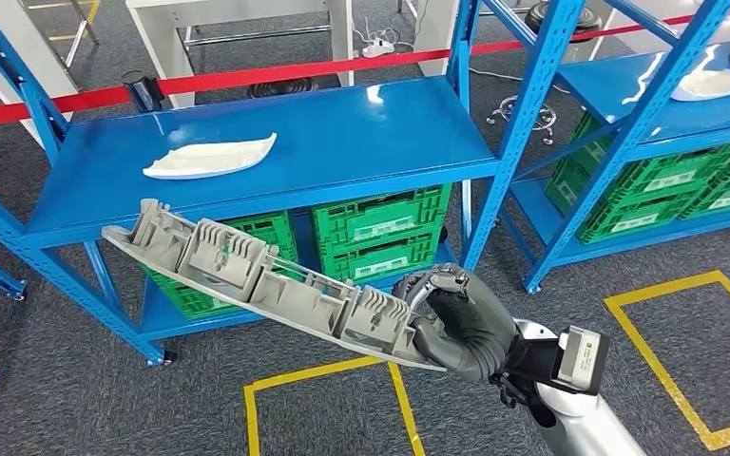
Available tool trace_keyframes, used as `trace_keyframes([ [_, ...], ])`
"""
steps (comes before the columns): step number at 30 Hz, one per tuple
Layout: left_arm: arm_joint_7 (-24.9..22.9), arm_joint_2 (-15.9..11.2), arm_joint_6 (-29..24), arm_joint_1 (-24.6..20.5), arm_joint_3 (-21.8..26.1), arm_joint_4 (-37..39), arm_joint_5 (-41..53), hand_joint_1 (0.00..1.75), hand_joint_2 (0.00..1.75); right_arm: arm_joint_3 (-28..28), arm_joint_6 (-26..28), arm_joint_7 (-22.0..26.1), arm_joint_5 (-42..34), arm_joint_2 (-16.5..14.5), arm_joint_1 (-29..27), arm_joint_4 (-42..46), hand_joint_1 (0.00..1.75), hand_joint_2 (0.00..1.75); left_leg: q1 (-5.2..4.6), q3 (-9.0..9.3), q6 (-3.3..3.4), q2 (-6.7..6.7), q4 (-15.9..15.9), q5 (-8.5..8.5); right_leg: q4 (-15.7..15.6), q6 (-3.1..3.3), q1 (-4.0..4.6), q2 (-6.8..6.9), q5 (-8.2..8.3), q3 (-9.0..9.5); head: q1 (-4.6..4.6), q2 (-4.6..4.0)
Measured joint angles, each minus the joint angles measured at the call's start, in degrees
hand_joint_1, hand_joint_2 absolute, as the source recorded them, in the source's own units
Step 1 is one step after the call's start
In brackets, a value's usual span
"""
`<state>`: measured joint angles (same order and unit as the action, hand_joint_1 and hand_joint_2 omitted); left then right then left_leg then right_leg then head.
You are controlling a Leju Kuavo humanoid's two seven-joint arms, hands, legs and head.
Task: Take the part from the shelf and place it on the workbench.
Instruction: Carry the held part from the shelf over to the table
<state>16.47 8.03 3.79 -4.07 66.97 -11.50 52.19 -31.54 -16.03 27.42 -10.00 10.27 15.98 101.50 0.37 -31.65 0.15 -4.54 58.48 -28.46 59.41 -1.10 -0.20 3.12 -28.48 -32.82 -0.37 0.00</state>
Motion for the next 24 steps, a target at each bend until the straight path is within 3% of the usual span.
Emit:
trace_keyframes([
  [1, -0.02, 0.04, 0.01, -0.03, 0.0, 0.01, 0.01, 0.0, 1.75, 0.0, 0.04, 0.01, 0.02, 0.08, -0.04, 0.06, 1.75, 1.75, -0.13, -0.01, -0.3, -0.38, 0.04, -0.02, -0.71, 0.32, 0.16, 0.18, -0.04, 0.17, -0.01, 0.0],
  [3, -0.09, 0.16, 0.11, -0.1, 0.0, 0.01, 0.05, 0.0, 1.75, 0.0, 0.17, 0.01, 0.07, 0.26, -0.08, 0.21, 1.75, 1.75, -0.15, 0.03, -0.92, -1.2, -0.09, 0.02, -0.84, 0.96, 0.1, -0.99, 0.38, -0.16, -0.03, 0.0],
  [5, -0.14, 0.26, 0.33, -0.17, 0.0, 0.02, 0.28, 0.0, 1.75, -0.01, 0.33, -0.05, 0.03, 0.4, -0.07, 0.35, 1.75, 1.75, 0.02, -0.58, -1.57, 0.05, 1.5, -1.35, -1.11, 1.61, -0.24, -1.97, 0.81, -0.31, -0.14, 0.0],
  [8, -0.19, 0.33, 0.52, -0.11, -0.02, 0.07, 0.96, 0.0, 1.75, -0.11, 0.49, -0.15, -0.3, 0.49, -0.09, 0.41, 1.75, 1.75, 0.33, -4.91, -2.22, 3.66, 11.53, -6.75, -1.2, 2.05, -0.49, -3.48, 1.14, -0.6, -0.66, 0.0],
  [9, -0.22, 0.31, 0.54, -0.04, -0.02, 0.08, 1.08, 0.0, 1.75, -0.15, 0.49, -0.15, -0.39, 0.53, -0.18, 0.4, 1.75, 1.75, 0.35, -6.37, -2.3, 4.05, 14.71, -7.8, -1.18, 2.06, -0.48, -4.1, 1.19, -0.67, -0.77, 0.0],
  [10, -0.27, 0.28, 0.54, 0.01, -0.02, 0.09, 1.14, 0.0, 1.75, -0.17, 0.49, -0.16, -0.43, 0.61, -0.31, 0.4, 1.75, 1.75, 0.35, -7.06, -2.31, 4.23, 16.13, -7.79, -1.14, 2.02, -0.48, -4.74, 1.24, -0.71, -0.83, -0.01],
  [11, -0.31, 0.25, 0.54, 0.02, -0.02, 0.09, 1.15, 0.0, 1.75, -0.19, 0.49, -0.18, -0.45, 0.7, -0.45, 0.39, 1.75, 1.75, 0.35, -6.65, -2.24, 4.38, 15.22, -6.56, -1.1, 1.97, -0.48, -5.41, 1.28, -0.7, -0.87, -0.01],
  [12, -0.33, 0.21, 0.54, 0.01, -0.02, 0.09, 1.16, 0.0, 1.75, -0.21, 0.49, -0.18, -0.45, 0.8, -0.55, 0.39, 1.75, 1.75, 0.38, -5.22, -2.1, 4.73, 12.08, -4.46, -1.06, 1.88, -0.49, -6.07, 1.31, -0.66, -0.92, -0.01],
  [14, -0.34, 0.13, 0.55, -0.02, -0.02, 0.09, 1.16, 0.0, 1.75, -0.22, 0.49, -0.19, -0.48, 0.95, -0.59, 0.39, 1.75, 1.75, 0.56, -1.57, -1.77, 7.1, 3.92, -0.95, -0.91, 1.5, -0.51, -7.29, 1.38, -0.76, -0.98, 0.0],
  [16, -0.35, 0.09, 0.59, -0.04, -0.02, 0.1, 1.31, 0.0, 1.75, -0.23, 0.49, -0.19, -0.61, 1.03, -0.54, 0.4, 1.75, 1.75, 0.61, 0.03, -1.45, 9.02, 0.01, -0.19, -0.87, 0.75, -0.62, -8.43, 1.65, -1.25, -1.0, 0.0],
  [18, -0.38, 0.12, 0.68, -0.09, -0.02, 0.11, 1.71, 0.0, 1.75, -0.25, 0.48, -0.19, -0.76, 1.2, -0.56, 0.42, 1.75, 1.75, 0.5, 0.13, -0.87, 8.37, -0.3, -0.17, -1.11, -0.2, -0.79, -9.67, 2.09, -1.69, -0.98, 0.0],
  [19, -0.38, 0.14, 0.76, -0.15, -0.02, 0.11, 1.9, 0.0, 1.75, -0.25, 0.48, -0.19, -0.82, 1.33, -0.62, 0.45, 1.75, 1.75, 0.54, 0.22, -0.43, 7.73, -0.52, 0.0, -0.97, -0.55, -0.8, -9.6, 2.02, -1.89, -0.96, 0.0],
  [21, -0.37, 0.17, 0.91, -0.23, -0.02, 0.1, 2.07, 0.0, 1.75, -0.27, 0.47, -0.2, -0.87, 1.57, -0.64, 0.52, 1.75, 1.75, 0.71, 0.36, 0.4, 6.28, -1.0, 0.33, 2.19, -0.96, -0.62, -7.28, 0.05, -3.53, -0.55, 0.0],
  [23, -0.37, 0.14, 0.96, -0.16, -0.02, 0.09, 2.08, 0.0, 1.75, -0.31, 0.47, -0.21, -0.9, 1.68, -0.69, 0.57, 1.75, 1.75, 0.54, 0.32, 0.78, 4.74, -1.03, 0.35, 9.71, -1.22, -0.55, -4.43, -3.71, -7.15, -0.1, 0.0],
  [24, -0.37, 0.14, 0.96, -0.12, -0.02, 0.09, 2.08, 0.0, 1.75, -0.35, 0.47, -0.2, -0.91, 1.71, -0.75, 0.57, 1.75, 1.75, 0.45, 0.26, 0.82, 3.94, -0.97, 0.32, 13.23, -1.35, -0.57, -3.91, -5.01, -8.82, -0.03, 0.0],
])
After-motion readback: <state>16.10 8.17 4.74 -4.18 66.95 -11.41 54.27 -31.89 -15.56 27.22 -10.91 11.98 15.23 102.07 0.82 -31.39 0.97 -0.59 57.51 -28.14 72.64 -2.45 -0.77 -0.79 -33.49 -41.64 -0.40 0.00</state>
